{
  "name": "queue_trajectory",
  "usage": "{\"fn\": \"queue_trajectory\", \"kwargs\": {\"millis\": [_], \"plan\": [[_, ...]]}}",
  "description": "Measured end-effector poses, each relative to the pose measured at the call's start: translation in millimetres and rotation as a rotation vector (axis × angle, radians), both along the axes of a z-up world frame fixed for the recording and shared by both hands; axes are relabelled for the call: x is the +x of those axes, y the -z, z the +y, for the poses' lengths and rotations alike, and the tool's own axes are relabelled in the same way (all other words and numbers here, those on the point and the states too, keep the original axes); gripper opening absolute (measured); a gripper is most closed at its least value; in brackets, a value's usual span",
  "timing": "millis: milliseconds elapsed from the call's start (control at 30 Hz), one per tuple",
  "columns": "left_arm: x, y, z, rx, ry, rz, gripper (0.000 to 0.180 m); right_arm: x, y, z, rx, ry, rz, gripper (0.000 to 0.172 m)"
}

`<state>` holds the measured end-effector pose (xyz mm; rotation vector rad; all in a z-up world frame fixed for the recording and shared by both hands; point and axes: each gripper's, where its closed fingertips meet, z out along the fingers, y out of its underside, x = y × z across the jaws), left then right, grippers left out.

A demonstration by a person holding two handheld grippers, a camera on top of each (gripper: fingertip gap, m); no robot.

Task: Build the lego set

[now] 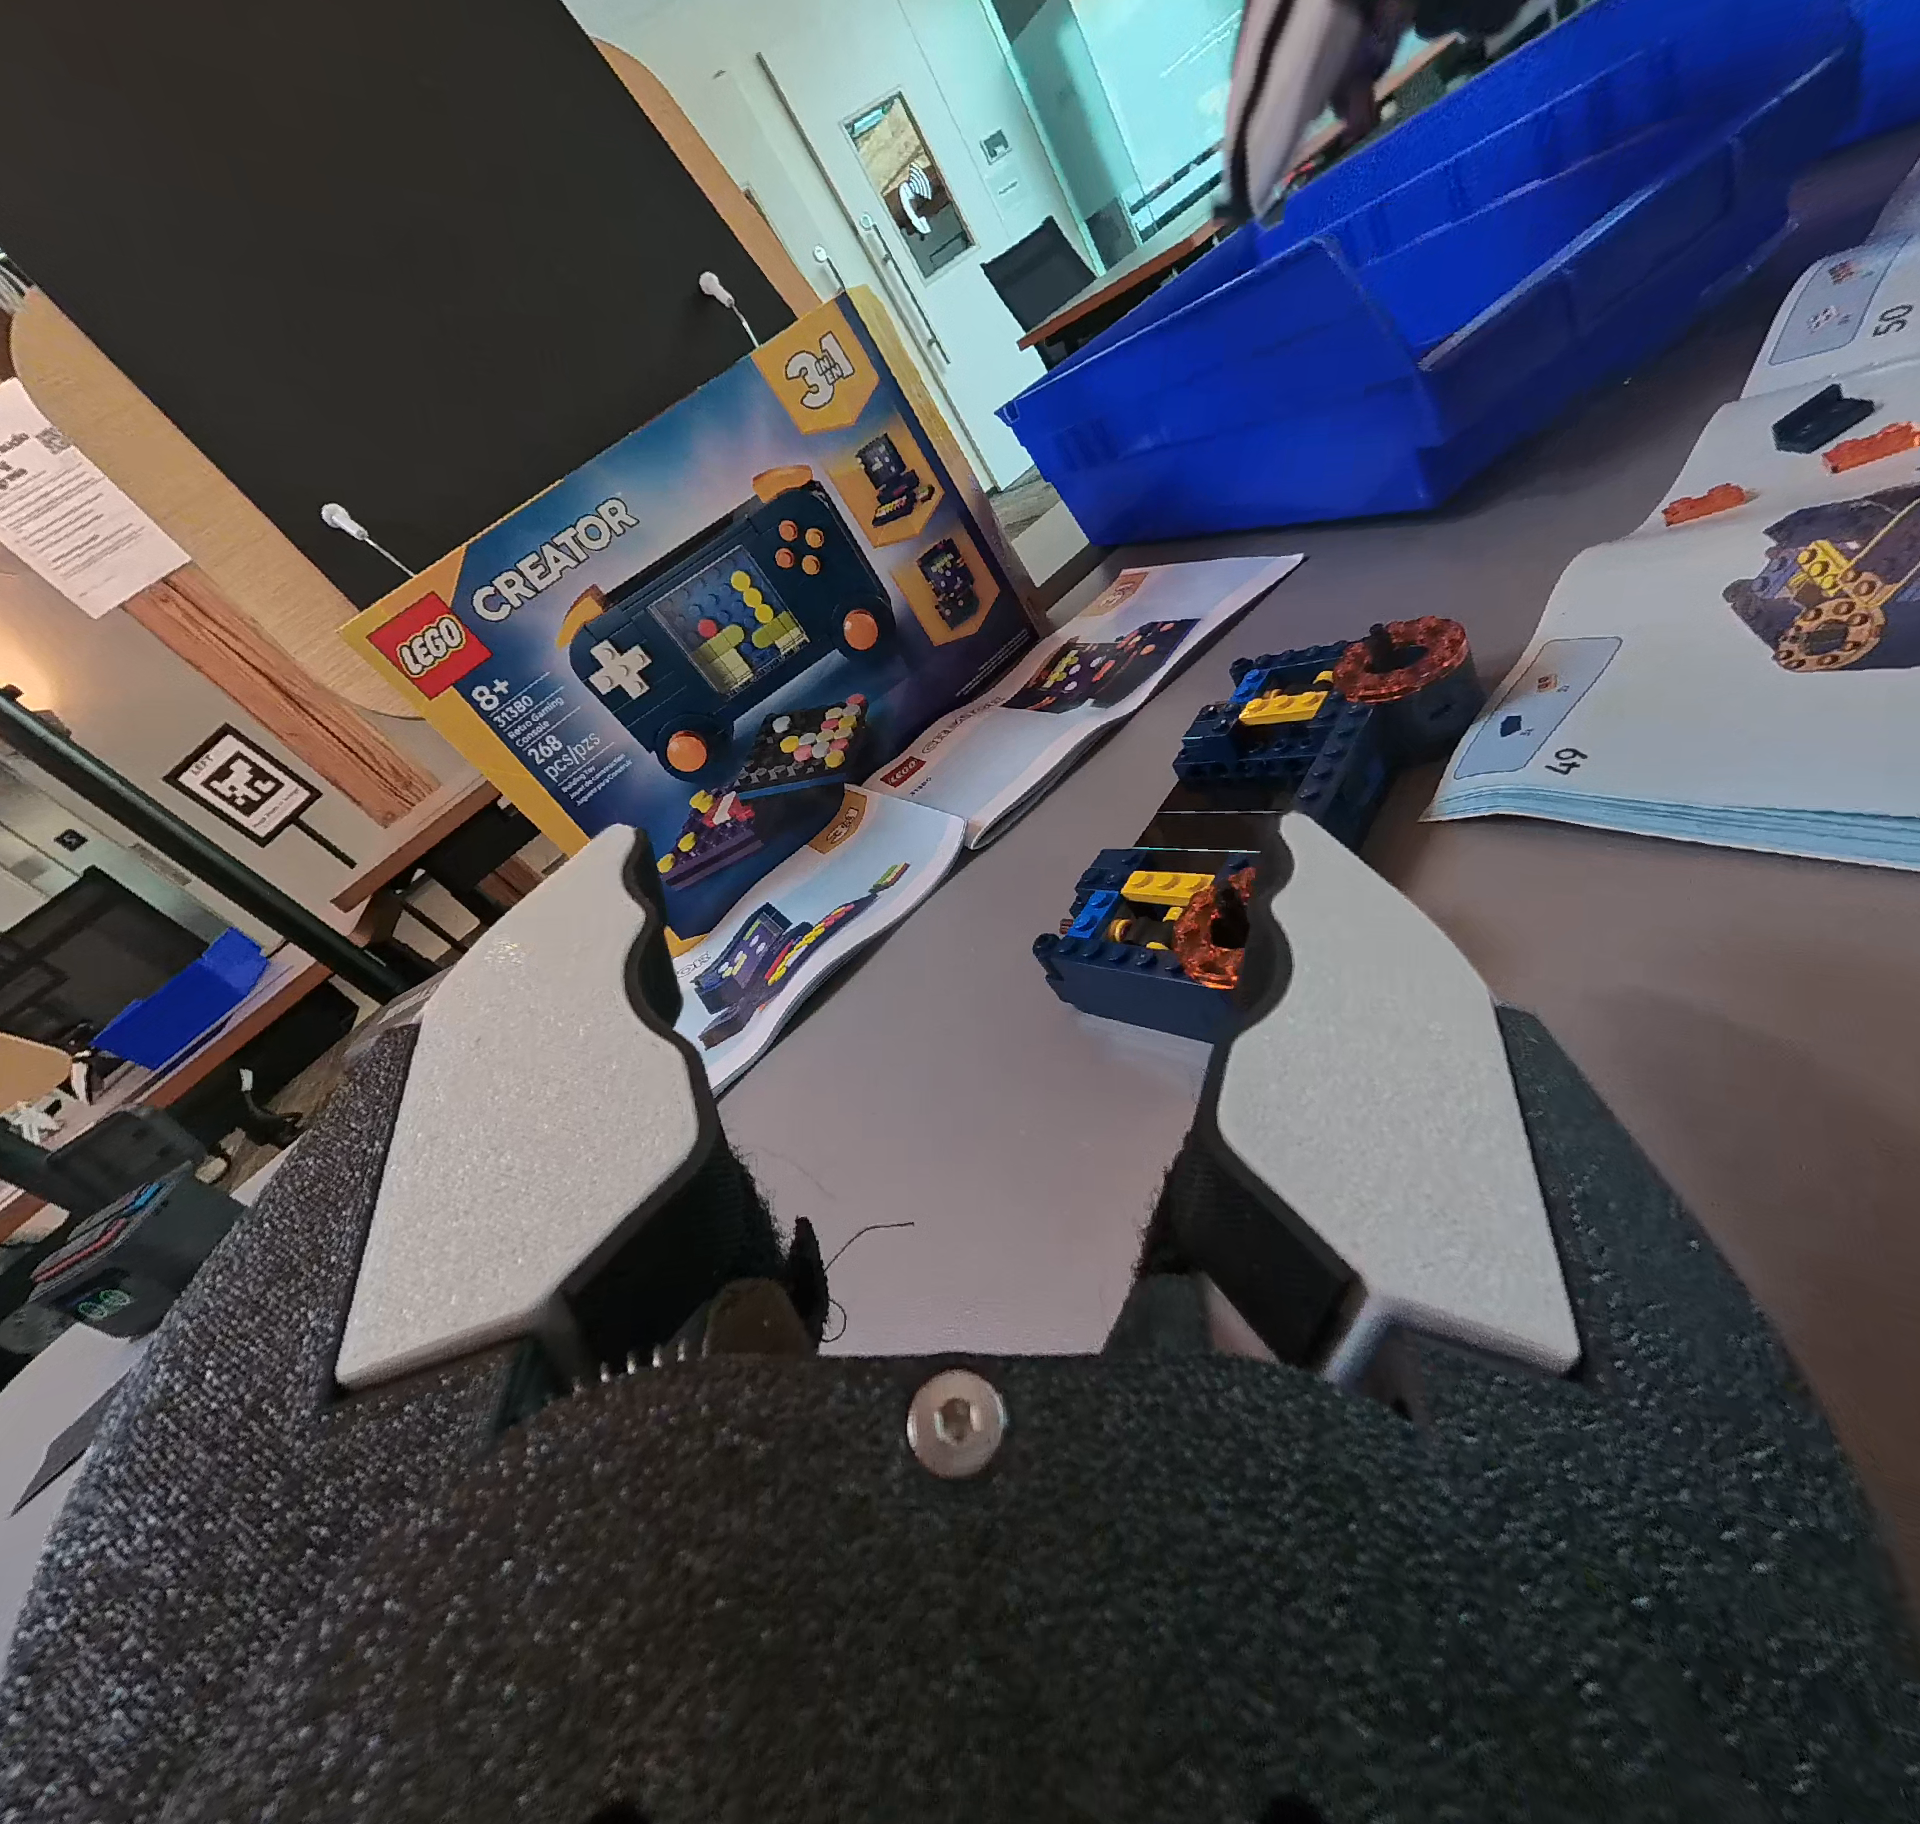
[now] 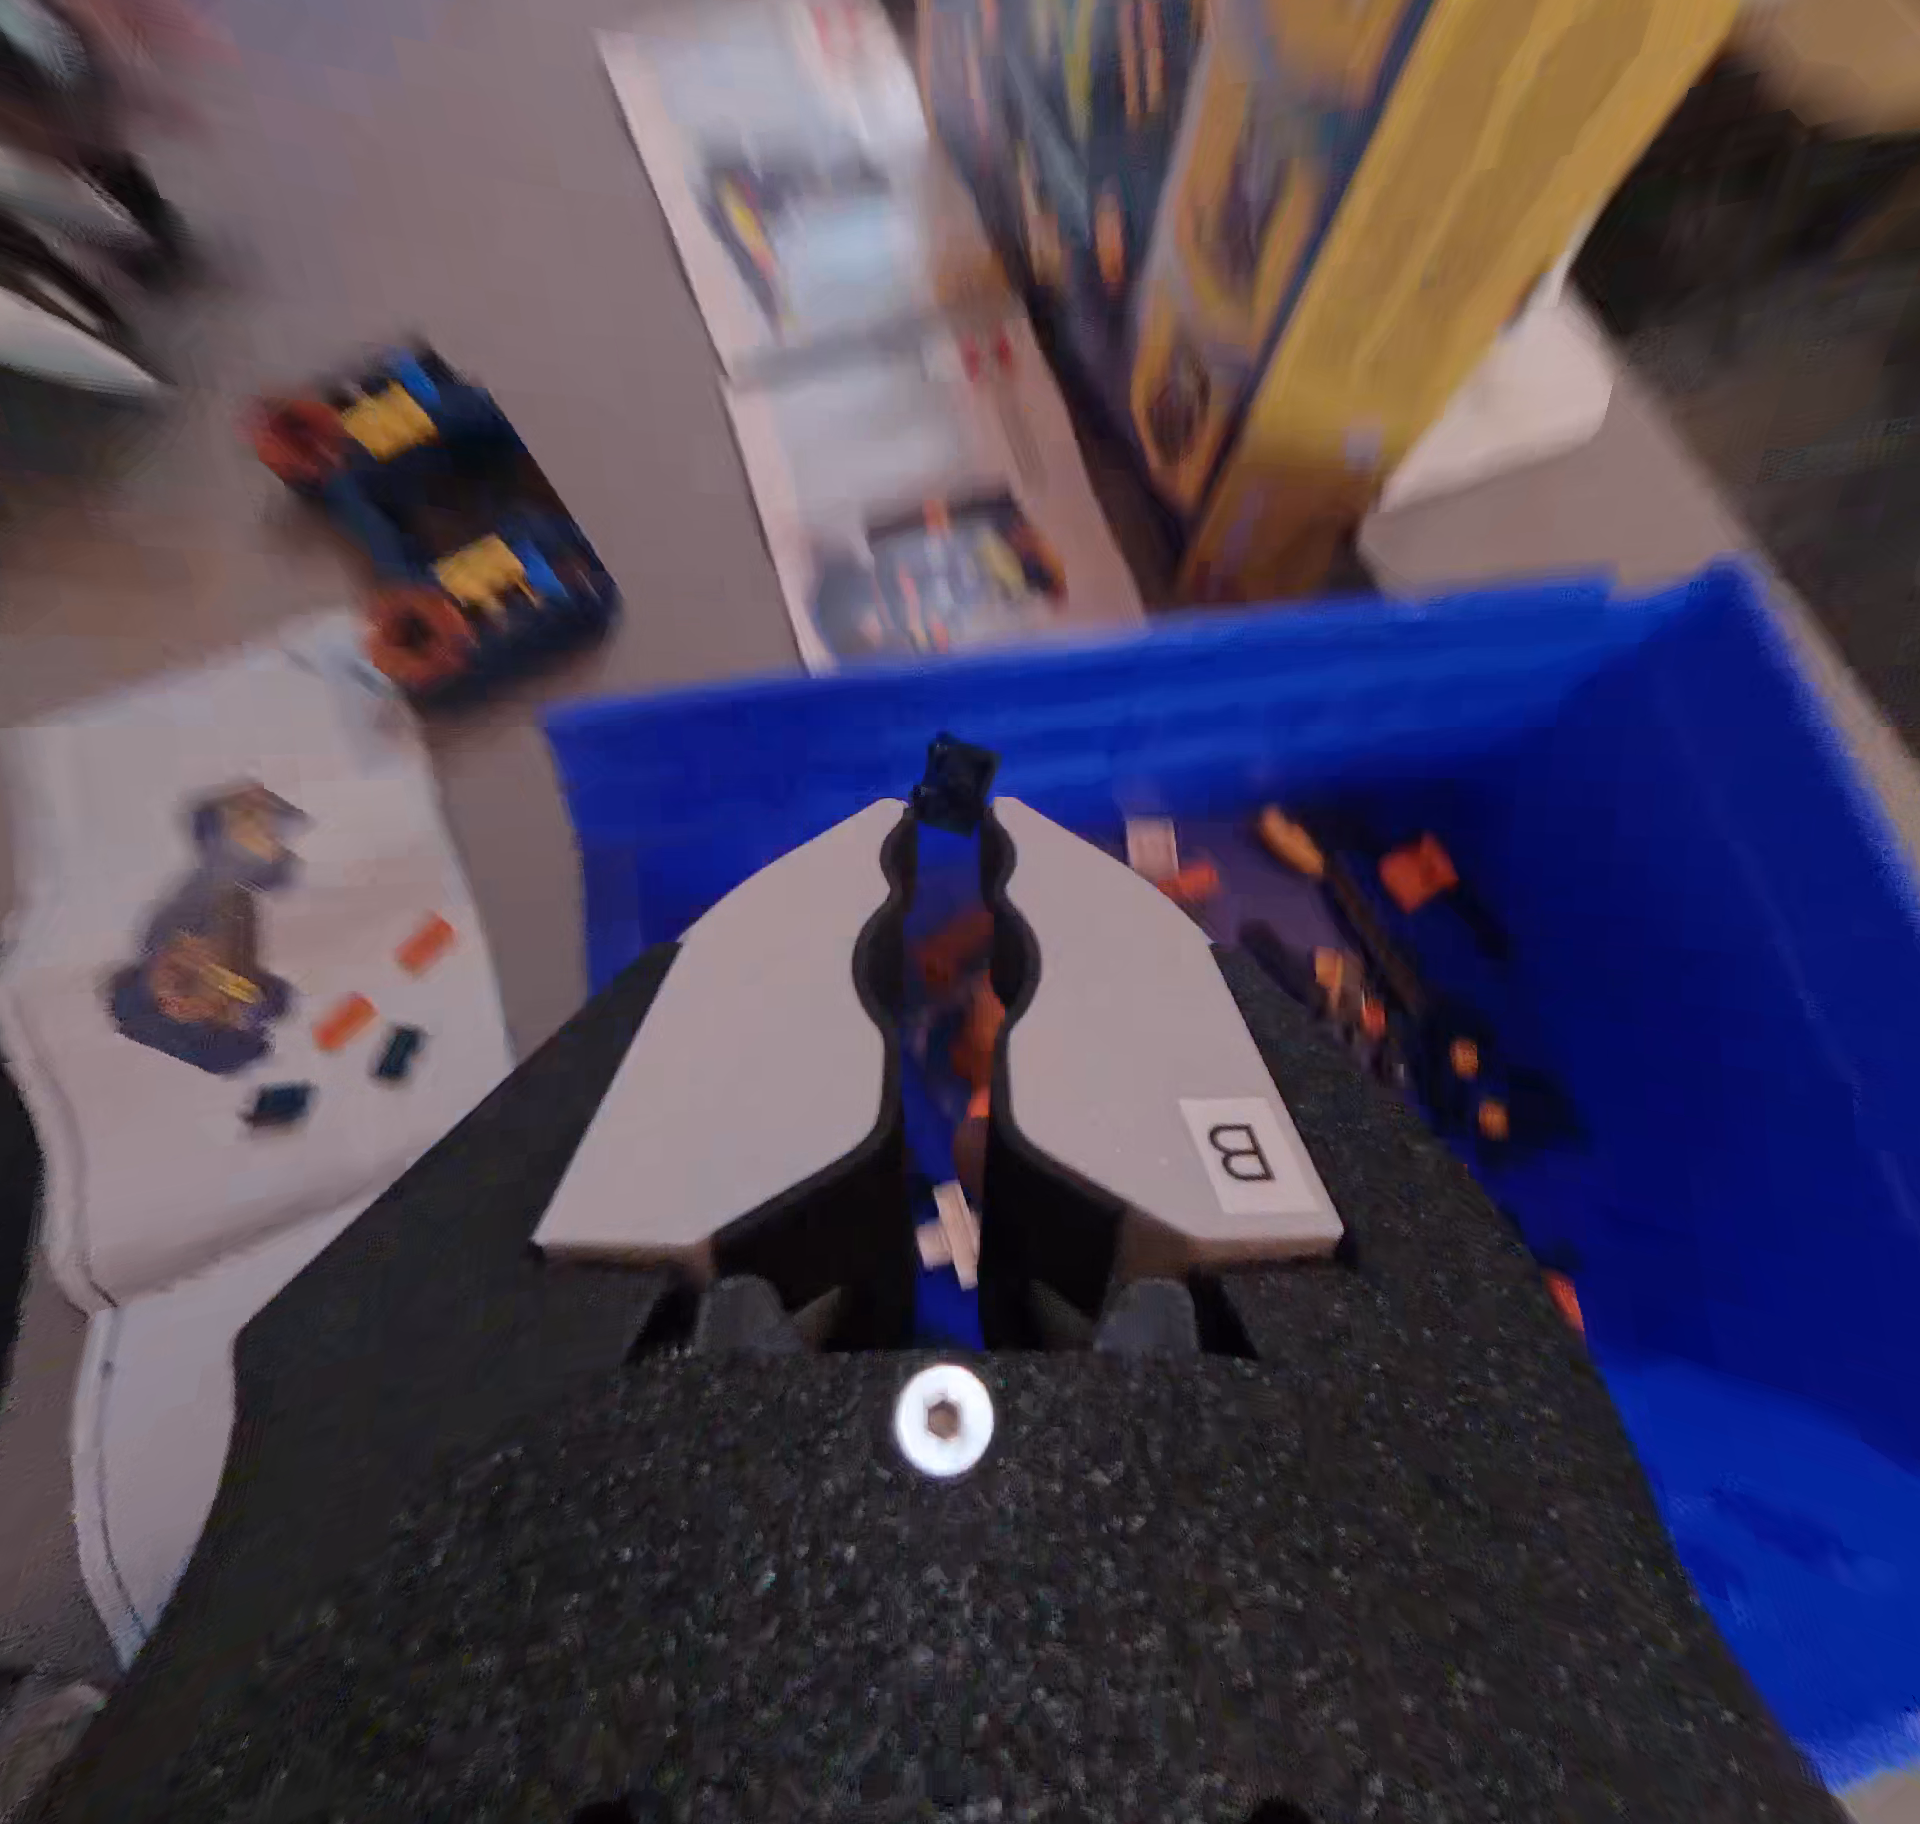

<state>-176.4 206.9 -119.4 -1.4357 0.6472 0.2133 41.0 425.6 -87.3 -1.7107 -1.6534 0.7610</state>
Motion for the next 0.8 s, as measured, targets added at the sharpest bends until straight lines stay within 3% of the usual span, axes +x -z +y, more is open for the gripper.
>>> {"fn": "queue_trajectory", "kwargs": {"millis": [167,267,400,467,600,700,800], "plan": [[2,3,1,-0.012,0.005,0.020,0.107,3,-106,-68,-0.025,-0.405,0.629,0.011],[3,5,1,-0.019,0.004,0.024,0.107,19,-132,-106,-0.010,-0.634,0.799,0.011],[5,6,1,-0.029,0.006,0.035,0.108,27,-150,-123,0.016,-0.702,0.887,0.010],[6,7,0,-0.029,0.008,0.045,0.108,22,-154,-124,0.117,-0.643,0.858,0.011],[6,7,1,-0.032,0.006,0.030,0.108,10,-141,-118,0.409,-0.395,0.609,0.011],[9,5,0,-0.028,0.011,0.017,0.108,7,-105,-123,0.567,-0.285,0.334,0.011],[13,3,-1,-0.020,0.019,0.029,0.108,20,-46,-131,0.754,-0.229,-0.003,0.010]]}}
